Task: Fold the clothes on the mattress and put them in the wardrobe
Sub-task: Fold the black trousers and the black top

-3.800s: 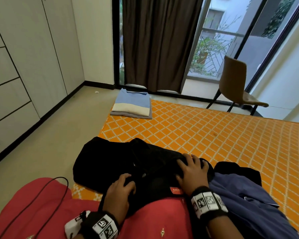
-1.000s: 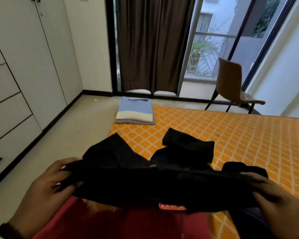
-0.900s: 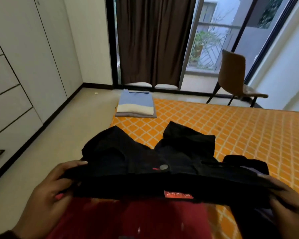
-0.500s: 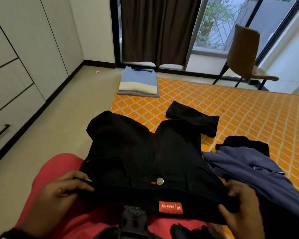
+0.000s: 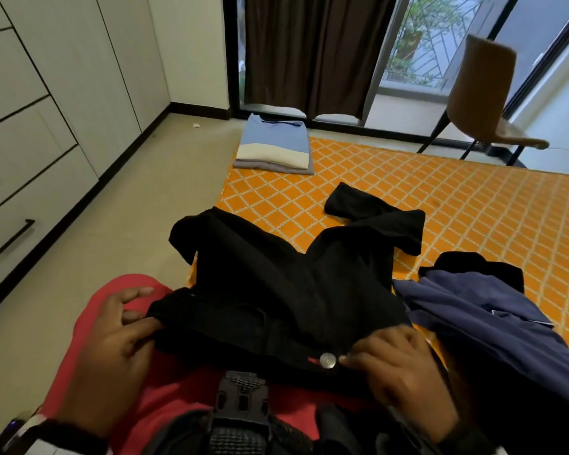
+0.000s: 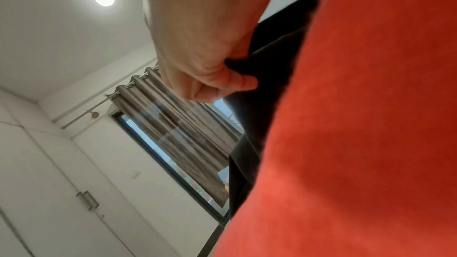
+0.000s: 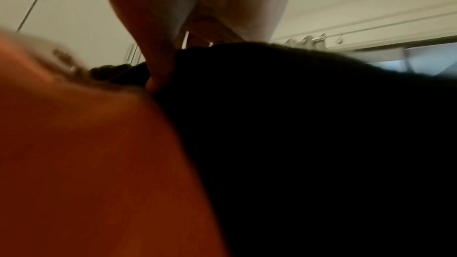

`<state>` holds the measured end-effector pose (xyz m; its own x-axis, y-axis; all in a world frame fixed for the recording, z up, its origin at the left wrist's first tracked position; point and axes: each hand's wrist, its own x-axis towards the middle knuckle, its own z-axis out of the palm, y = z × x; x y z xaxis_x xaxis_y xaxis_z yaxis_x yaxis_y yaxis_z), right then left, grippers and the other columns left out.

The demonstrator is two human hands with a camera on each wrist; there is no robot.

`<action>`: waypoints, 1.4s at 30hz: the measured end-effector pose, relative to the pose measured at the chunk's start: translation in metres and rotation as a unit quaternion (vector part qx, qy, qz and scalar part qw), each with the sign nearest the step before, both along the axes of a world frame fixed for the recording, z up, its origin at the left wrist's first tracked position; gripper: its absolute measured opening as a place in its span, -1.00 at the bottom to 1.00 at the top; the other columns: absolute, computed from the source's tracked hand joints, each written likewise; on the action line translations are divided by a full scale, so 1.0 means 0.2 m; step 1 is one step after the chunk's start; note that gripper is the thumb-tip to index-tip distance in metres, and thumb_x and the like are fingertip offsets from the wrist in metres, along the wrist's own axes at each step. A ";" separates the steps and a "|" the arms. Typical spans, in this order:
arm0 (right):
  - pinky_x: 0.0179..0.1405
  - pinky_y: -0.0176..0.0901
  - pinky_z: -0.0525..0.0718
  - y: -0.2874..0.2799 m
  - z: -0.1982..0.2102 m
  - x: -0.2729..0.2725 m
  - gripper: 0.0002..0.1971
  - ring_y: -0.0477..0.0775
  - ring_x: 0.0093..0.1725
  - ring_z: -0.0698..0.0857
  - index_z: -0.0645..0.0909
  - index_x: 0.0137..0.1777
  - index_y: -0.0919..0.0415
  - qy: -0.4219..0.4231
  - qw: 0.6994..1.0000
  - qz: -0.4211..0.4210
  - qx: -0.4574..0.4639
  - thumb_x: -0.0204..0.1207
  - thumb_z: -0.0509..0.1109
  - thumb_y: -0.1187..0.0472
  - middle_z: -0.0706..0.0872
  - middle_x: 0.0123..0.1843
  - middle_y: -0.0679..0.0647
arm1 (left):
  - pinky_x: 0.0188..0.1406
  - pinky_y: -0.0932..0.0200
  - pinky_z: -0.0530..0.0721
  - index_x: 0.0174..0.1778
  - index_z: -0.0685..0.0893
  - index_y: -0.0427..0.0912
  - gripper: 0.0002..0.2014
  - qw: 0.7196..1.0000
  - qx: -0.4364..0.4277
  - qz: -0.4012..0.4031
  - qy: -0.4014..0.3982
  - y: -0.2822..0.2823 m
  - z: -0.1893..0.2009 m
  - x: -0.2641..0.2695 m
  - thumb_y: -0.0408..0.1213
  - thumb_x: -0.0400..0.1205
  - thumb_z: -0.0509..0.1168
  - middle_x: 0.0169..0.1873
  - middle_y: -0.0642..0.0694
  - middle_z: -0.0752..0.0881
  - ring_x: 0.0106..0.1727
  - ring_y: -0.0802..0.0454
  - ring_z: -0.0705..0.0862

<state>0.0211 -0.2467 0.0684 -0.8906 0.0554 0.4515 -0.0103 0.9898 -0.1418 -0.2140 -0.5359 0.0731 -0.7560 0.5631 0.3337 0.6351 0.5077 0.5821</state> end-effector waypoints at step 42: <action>-0.07 0.14 0.70 -0.01 0.51 -0.55 -0.77 0.20 -0.09 0.77 0.74 0.03 0.06 0.203 0.853 0.012 -0.480 0.39 0.39 0.09 0.80 -0.15 0.10 | 0.07 0.60 0.44 0.20 0.42 0.24 -0.60 0.956 0.200 -0.214 -0.015 0.68 0.48 0.08 0.00 0.46 0.34 0.14 0.31 0.53 0.17 0.43 0.56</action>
<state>-0.0893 -0.2481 0.1707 -0.6775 0.5577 0.4795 -0.2693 0.4186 -0.8673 -0.1982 -0.3991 0.1686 -0.4983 0.6548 0.5683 0.7141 -0.0618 0.6973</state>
